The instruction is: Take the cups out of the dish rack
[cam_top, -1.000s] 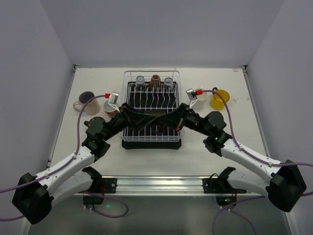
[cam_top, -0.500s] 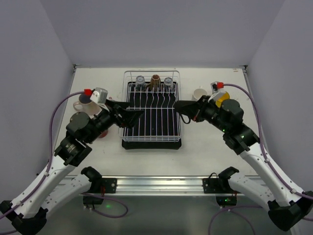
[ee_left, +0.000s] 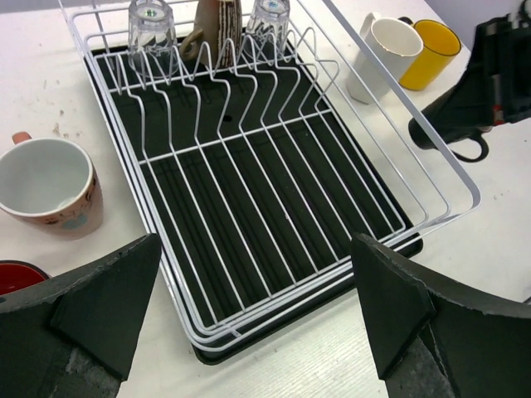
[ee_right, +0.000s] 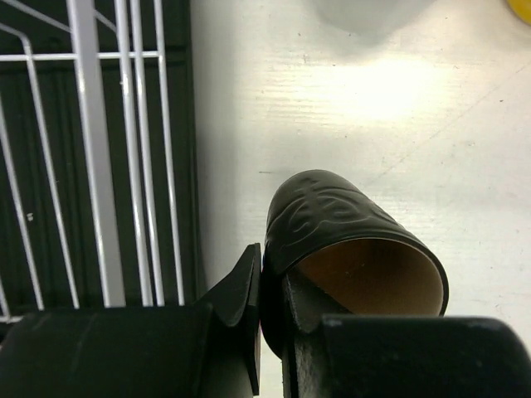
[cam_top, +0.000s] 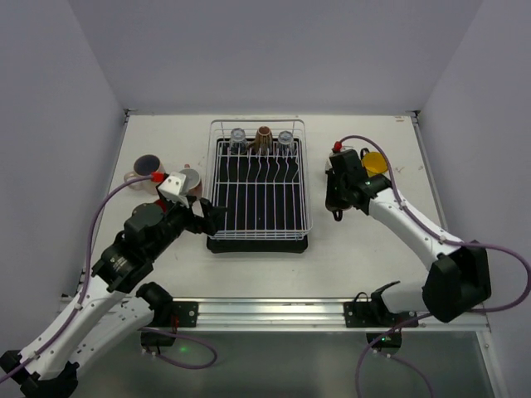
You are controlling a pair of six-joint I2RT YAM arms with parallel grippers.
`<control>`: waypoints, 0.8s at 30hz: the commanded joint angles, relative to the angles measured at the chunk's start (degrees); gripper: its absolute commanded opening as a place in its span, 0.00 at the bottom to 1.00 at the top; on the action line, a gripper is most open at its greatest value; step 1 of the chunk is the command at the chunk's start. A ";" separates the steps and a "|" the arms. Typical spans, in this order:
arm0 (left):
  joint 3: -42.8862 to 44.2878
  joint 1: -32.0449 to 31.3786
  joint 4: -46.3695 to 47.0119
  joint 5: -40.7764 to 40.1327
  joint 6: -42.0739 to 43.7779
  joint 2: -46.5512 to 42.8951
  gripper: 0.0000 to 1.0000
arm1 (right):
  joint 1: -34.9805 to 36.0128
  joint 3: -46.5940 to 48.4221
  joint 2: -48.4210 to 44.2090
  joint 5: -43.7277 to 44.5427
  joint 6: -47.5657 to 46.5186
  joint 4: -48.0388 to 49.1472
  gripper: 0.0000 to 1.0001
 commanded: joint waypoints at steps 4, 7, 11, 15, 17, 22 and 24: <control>-0.06 0.09 -0.50 -1.12 2.99 -0.74 1.00 | -0.40 5.31 8.44 3.44 -3.70 3.91 0.00; -0.15 0.17 -0.32 -0.85 2.99 -0.65 1.00 | -0.84 5.84 11.95 3.62 -4.05 5.14 0.00; -0.06 0.17 -0.32 -0.15 3.08 -0.12 1.00 | -1.10 6.37 15.48 3.27 -4.32 6.37 0.00; -0.06 0.52 -0.24 -0.15 3.17 0.32 1.00 | -1.19 7.07 18.56 3.18 -4.49 6.99 0.00; -0.06 0.79 -0.15 -0.32 3.17 0.75 1.00 | -1.10 7.24 19.52 3.62 -4.67 6.90 0.02; 0.47 0.87 -0.24 -2.43 3.17 2.51 1.00 | -1.19 6.98 17.77 3.62 -4.75 6.82 0.42; 1.08 0.88 -0.41 -2.96 3.00 3.39 1.00 | -1.10 6.54 16.03 3.44 -4.76 6.82 0.46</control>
